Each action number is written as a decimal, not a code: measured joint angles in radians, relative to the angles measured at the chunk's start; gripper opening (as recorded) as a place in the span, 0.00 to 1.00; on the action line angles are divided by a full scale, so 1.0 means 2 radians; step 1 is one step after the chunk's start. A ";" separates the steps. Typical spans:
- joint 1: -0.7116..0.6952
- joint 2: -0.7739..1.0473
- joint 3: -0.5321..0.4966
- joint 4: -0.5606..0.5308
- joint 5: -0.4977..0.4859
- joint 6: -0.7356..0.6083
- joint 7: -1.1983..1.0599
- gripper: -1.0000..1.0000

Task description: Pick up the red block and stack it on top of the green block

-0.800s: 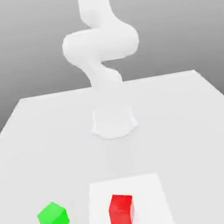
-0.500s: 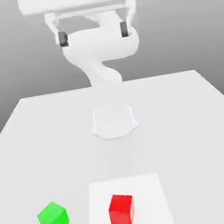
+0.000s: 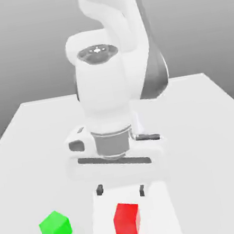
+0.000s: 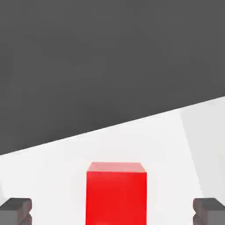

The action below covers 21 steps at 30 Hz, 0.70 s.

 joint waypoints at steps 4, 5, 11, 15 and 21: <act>0.006 0.072 -0.008 0.009 -0.008 0.059 0.007 0.00; 0.006 0.072 -0.008 0.009 -0.008 0.059 0.007 0.00; 0.006 0.075 -0.008 0.009 -0.009 0.063 0.008 0.00; 0.002 0.015 -0.002 0.000 -0.001 0.012 0.002 0.00; -0.046 -0.031 -0.032 0.007 0.005 -0.042 -0.080 0.00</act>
